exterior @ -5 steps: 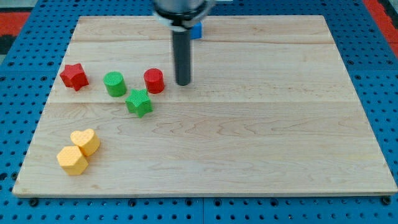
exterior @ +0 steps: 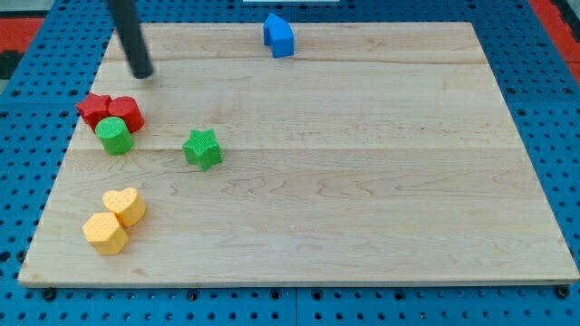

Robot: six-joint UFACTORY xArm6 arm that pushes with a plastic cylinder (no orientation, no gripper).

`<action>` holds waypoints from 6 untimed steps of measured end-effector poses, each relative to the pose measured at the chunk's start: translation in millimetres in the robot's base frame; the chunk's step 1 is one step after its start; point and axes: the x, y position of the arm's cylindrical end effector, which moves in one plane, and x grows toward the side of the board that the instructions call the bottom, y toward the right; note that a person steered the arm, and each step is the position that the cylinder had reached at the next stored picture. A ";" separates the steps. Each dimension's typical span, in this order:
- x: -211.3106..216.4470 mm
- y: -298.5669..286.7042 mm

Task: Push the green circle to green star

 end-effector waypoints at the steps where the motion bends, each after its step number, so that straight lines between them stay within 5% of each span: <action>1: 3.6 -51.1; 4: 160.5 -51.3; 6: 160.0 -51.0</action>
